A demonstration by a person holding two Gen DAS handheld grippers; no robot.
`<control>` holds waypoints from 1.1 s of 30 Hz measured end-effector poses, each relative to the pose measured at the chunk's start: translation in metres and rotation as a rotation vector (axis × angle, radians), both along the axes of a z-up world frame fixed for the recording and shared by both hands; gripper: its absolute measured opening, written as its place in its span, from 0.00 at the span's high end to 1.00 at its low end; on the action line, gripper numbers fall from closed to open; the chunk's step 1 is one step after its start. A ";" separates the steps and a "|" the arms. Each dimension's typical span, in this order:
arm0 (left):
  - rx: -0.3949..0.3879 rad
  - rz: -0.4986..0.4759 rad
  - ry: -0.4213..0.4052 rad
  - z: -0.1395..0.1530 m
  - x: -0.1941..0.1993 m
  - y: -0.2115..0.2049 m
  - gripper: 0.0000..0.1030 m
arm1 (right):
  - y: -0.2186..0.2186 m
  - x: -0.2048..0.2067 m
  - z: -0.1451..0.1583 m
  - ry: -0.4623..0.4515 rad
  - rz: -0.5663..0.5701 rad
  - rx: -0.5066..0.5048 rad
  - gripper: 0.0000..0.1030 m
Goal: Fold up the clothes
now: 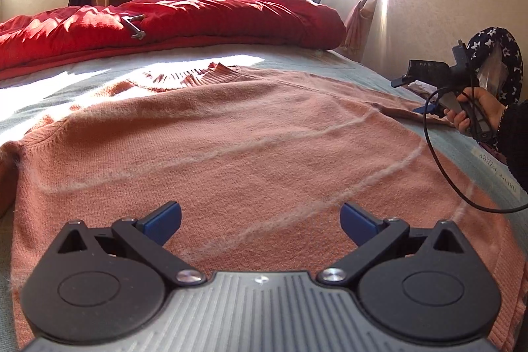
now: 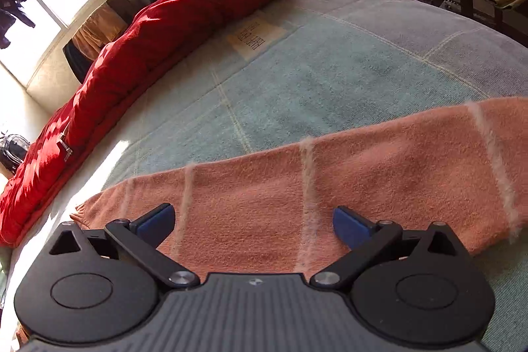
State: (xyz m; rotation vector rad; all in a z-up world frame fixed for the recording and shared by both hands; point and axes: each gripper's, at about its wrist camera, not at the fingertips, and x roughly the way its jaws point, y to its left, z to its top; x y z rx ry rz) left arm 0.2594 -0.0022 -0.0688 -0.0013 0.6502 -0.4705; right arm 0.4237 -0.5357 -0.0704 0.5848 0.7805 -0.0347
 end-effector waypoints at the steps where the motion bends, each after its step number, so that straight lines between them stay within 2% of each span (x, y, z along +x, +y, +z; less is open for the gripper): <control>1: 0.009 0.006 0.003 0.000 0.000 -0.001 0.01 | -0.007 -0.005 0.000 -0.009 -0.011 -0.005 0.00; 5: 0.008 0.012 -0.005 0.001 -0.002 0.000 0.01 | -0.034 -0.022 0.009 0.016 -0.146 -0.112 0.00; 10: 0.022 0.007 -0.001 -0.001 -0.002 -0.002 0.01 | -0.062 -0.027 0.011 -0.007 -0.184 -0.093 0.00; 16: 0.038 0.011 -0.003 -0.001 -0.002 -0.004 0.01 | -0.093 -0.024 0.000 0.025 -0.274 -0.153 0.00; 19: 0.050 0.014 -0.007 -0.001 -0.004 -0.006 0.01 | -0.101 -0.031 0.002 0.001 -0.306 -0.073 0.00; 21: 0.057 0.012 -0.009 -0.001 -0.004 -0.007 0.01 | -0.099 -0.034 -0.001 -0.011 -0.225 -0.008 0.00; 23: 0.060 0.011 -0.010 -0.002 -0.004 -0.007 0.01 | -0.093 -0.035 -0.004 0.021 -0.188 -0.102 0.00; 25: 0.061 0.013 -0.011 -0.001 -0.005 -0.007 0.01 | -0.096 -0.038 -0.004 0.050 -0.224 -0.176 0.00; 26: 0.061 0.013 -0.011 -0.001 -0.004 -0.007 0.01 | -0.100 -0.040 -0.003 0.052 -0.263 -0.181 0.00; 28: 0.062 0.015 -0.012 -0.001 -0.004 -0.007 0.01 | -0.104 -0.048 0.002 0.019 -0.346 -0.125 0.00; 31: 0.065 0.016 -0.012 -0.001 -0.005 -0.007 0.01 | -0.093 -0.048 0.007 -0.019 -0.252 -0.039 0.00; 33: 0.066 0.015 -0.012 -0.001 -0.005 -0.007 0.01 | -0.079 -0.045 0.005 -0.009 -0.150 -0.039 0.00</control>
